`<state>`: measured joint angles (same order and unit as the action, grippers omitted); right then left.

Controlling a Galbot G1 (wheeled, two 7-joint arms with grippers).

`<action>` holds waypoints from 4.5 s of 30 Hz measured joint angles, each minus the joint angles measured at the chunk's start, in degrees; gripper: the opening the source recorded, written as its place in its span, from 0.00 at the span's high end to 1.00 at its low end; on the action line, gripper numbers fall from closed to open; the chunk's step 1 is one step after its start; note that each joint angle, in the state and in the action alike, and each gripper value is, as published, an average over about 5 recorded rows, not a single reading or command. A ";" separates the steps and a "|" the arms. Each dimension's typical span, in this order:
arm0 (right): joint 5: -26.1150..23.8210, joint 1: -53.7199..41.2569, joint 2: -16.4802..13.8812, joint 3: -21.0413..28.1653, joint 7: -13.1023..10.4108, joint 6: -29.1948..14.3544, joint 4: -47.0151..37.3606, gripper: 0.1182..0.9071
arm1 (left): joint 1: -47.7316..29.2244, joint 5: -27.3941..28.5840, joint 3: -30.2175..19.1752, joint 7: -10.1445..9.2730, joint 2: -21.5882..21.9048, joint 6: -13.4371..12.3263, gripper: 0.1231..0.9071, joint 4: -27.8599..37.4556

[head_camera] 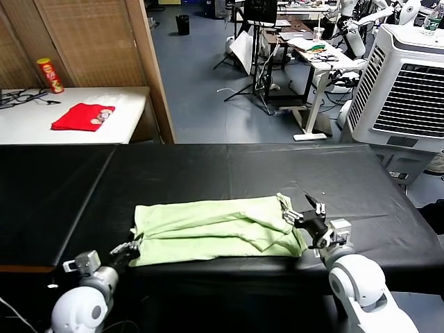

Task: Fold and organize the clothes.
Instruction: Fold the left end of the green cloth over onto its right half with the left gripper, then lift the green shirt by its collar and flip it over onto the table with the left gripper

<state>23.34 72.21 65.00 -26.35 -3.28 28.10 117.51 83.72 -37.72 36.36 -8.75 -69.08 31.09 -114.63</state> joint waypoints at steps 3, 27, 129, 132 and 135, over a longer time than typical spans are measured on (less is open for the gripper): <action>-0.05 0.50 0.17 -0.50 0.00 -0.01 0.42 0.14 | 0.36 5.61 0.54 0.69 1.25 -1.71 0.95 -0.14; -3.85 5.30 3.79 -1.79 -0.09 -0.70 2.33 0.14 | 0.27 10.93 1.78 -2.99 13.08 -0.95 0.96 -6.15; -9.82 -4.29 8.48 13.79 -0.96 -3.91 -1.88 0.14 | -10.42 -20.15 -3.84 1.93 -0.70 -9.02 0.14 8.27; -9.77 -3.43 8.54 13.32 -0.96 -3.88 -0.92 0.14 | -9.95 -22.26 -3.58 2.09 -0.62 -9.03 0.15 8.87; -9.75 -2.95 8.68 13.14 -0.96 -3.85 -0.40 0.14 | -9.50 -23.31 -3.47 2.14 -0.64 -9.05 0.24 9.25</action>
<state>13.59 69.25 73.68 -13.21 -4.25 24.25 117.10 74.22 -61.03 32.89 -6.61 -69.72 22.04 -105.38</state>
